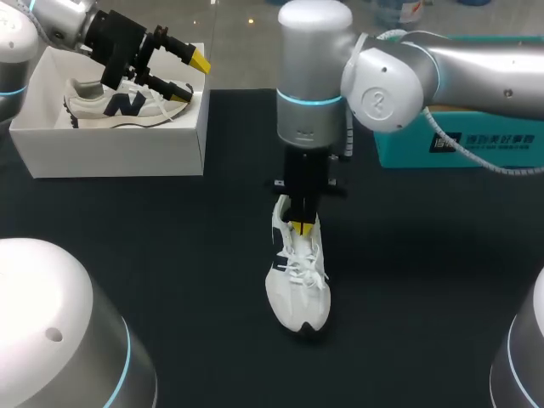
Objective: Take the shoe out of the shoebox, open the shoe tongue, remove and reinsert the insole, then place the shoe into the shoebox
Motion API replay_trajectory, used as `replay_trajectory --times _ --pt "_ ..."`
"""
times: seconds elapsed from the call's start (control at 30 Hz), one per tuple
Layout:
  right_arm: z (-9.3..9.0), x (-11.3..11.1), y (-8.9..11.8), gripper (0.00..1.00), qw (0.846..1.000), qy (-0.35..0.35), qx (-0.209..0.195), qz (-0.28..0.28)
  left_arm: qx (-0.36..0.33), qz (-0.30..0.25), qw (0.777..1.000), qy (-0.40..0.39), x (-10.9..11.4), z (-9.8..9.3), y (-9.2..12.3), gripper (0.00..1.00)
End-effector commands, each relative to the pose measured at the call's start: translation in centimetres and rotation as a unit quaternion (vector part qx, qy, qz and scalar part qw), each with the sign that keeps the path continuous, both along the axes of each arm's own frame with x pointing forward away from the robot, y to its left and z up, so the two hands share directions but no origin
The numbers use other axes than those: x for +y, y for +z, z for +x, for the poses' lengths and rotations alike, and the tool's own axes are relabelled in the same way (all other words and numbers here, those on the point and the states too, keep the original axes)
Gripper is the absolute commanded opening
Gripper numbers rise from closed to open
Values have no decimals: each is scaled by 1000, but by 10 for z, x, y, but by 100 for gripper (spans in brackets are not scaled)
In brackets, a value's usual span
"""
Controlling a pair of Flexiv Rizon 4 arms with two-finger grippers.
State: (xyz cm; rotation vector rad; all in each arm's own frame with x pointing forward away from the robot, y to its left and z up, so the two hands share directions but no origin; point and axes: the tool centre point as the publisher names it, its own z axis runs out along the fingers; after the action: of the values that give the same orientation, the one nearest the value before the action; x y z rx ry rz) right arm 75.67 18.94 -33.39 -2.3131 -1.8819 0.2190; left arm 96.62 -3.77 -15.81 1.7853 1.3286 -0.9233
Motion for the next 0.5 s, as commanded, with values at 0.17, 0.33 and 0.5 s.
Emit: replay_trajectory --times 0.17,0.33,0.5 --pt "-8 4 13 0 996 59 -64 -19 0 1 1000 -1 0 1 0 100" --pt "-6 -1 20 0 989 104 -107 -18 0 1 1000 -1 0 1 0 100" --pt "1 -5 22 0 988 106 -115 -3 0 1 1000 -1 0 1 0 100"
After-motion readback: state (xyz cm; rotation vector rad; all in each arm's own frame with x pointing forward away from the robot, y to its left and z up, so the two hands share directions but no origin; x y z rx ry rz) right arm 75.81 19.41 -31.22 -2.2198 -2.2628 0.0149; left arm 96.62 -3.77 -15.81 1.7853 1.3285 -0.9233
